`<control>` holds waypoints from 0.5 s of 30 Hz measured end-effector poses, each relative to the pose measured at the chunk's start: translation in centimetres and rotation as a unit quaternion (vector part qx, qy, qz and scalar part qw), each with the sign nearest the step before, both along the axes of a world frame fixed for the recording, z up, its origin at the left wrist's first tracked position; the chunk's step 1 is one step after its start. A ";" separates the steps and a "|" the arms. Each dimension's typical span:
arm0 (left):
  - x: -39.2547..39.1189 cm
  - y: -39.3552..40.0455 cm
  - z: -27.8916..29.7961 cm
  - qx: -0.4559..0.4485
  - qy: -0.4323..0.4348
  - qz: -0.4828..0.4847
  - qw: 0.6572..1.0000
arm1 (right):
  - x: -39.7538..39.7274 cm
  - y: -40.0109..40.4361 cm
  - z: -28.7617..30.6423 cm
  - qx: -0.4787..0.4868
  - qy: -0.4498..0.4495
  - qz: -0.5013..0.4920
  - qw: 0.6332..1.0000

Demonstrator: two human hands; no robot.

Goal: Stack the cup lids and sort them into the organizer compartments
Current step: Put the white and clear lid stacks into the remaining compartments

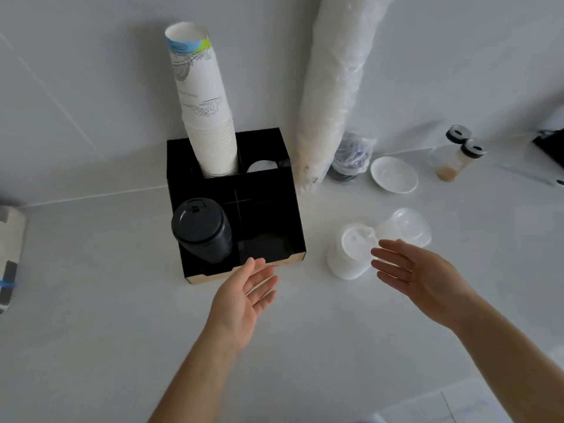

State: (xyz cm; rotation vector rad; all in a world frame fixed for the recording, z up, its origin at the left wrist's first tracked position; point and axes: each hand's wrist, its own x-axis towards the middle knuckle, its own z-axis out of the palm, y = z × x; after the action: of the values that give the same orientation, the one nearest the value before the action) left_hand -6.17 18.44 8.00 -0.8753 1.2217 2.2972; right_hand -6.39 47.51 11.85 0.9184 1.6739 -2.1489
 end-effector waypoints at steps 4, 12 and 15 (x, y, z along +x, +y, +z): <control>-0.7 2.6 -1.3 -0.027 -0.026 -0.027 0.999 | 0.8 2.4 -2.0 0.011 -0.032 -0.012 0.999; -2.3 8.9 -2.9 -0.104 -0.048 -0.125 0.986 | 0.6 3.8 -6.4 0.025 -0.071 0.044 0.996; -3.1 11.1 -3.1 -0.120 -0.048 -0.150 0.980 | -0.1 2.6 -6.9 0.028 -0.050 0.092 0.994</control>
State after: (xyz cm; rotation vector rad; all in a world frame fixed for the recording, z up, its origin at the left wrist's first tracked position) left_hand -9.31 29.55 4.88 -0.8074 1.4963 1.8773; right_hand -6.44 50.13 4.98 0.8367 1.7050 -1.9150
